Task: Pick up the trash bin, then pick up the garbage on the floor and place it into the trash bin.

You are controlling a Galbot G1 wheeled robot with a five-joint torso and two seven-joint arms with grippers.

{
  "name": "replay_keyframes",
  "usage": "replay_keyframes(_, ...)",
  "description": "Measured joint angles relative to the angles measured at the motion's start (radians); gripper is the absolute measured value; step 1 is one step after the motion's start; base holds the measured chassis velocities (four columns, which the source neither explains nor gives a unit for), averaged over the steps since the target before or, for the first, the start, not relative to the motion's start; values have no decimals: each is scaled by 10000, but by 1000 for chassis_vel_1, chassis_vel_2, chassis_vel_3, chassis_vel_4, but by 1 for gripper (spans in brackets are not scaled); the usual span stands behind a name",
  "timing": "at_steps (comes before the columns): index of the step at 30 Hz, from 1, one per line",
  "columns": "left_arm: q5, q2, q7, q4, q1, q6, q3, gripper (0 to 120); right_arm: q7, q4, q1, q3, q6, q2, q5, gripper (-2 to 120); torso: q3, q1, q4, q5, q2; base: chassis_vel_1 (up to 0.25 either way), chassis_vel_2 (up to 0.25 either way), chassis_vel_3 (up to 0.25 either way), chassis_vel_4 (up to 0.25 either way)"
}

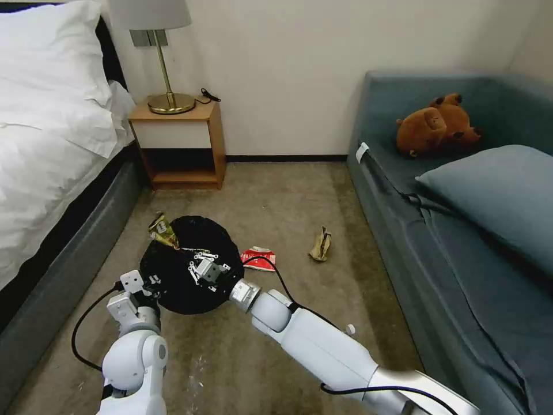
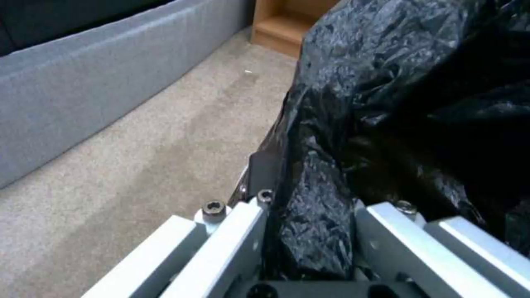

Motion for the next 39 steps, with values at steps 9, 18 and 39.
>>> replay_keyframes(9,52,-38,5,121,-85,-35,13,2,-35,59,-53,41,-10,-27,-52,59,0,0,0,0,0,0,0,0,0)
replay_keyframes(18,75,-43,10,121,-150,-33,65,2,-62,121,-69,118,-6,-62,-61,91,0,0,-1,0,0,0,0,0,0)
replay_keyframes(39,110,27,26,304,-292,-112,-107,2,958,1309,-488,1365,-906,-457,-848,100,0,0,0,0,0,0,0,0,0)
